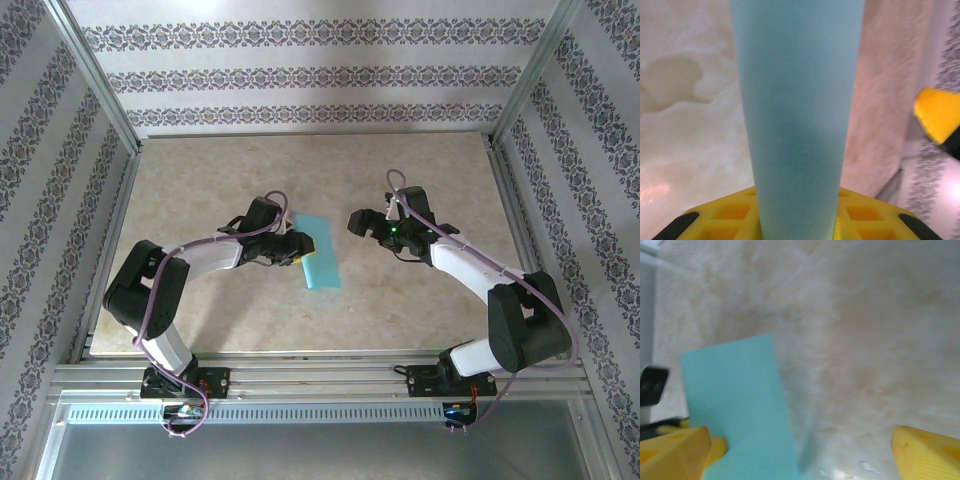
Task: Fold a paper plane with a square sheet of paper (pick it up from the middle)
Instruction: First fold in half a square sheet of paper at the center of the table.
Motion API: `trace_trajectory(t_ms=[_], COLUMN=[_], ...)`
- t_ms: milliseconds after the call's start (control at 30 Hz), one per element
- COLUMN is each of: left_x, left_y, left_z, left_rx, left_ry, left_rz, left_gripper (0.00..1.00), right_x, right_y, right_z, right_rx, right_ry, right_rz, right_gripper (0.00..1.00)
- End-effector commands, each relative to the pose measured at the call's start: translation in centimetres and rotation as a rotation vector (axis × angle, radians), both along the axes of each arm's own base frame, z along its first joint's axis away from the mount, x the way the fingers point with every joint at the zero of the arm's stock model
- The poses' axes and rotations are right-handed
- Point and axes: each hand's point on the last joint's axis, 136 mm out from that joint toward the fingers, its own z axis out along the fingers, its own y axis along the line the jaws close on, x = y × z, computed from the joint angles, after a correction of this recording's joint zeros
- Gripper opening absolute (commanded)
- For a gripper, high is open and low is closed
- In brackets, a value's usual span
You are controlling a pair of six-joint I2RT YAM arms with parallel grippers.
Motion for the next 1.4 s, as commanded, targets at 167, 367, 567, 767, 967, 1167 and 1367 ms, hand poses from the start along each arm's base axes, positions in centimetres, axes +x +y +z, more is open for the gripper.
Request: trace_trajectory(t_ms=[167, 367, 567, 767, 967, 1167, 1367], left_x=[1.0, 0.6, 0.4, 0.4, 0.4, -0.6, -1.5], left_y=[0.0, 1.9, 2.1, 2.7, 3.5, 6.2, 6.2], left_z=[-1.2, -3.6, -4.4, -5.1, -4.7, -3.6, -3.6], left_rx=[-0.095, -0.01, 0.049, 0.119, 0.174, 0.402, 0.6], left_ry=[0.02, 0.053, 0.063, 0.08, 0.091, 0.083, 0.065], left_rz=[-0.006, -0.022, -0.078, -0.099, -0.075, -0.033, -0.061], left_gripper=[0.33, 0.34, 0.37, 0.4, 0.5, 0.7, 0.66], right_x=[-1.9, -2.4, -2.5, -2.6, -3.1, -3.2, -2.9], right_y=[6.6, 9.3, 11.4, 11.7, 10.8, 10.8, 11.3], right_z=[-0.4, -3.7, -6.6, -9.5, -12.1, -12.7, -12.1], right_rx=[0.112, 0.106, 0.085, 0.033, -0.034, -0.042, -0.019], right_ry=[0.042, 0.158, 0.249, 0.323, 0.388, 0.403, 0.388], right_rz=[0.207, 0.264, 0.296, 0.271, 0.218, 0.181, 0.176], right_gripper=[0.64, 0.44, 0.25, 0.15, 0.13, 0.13, 0.14])
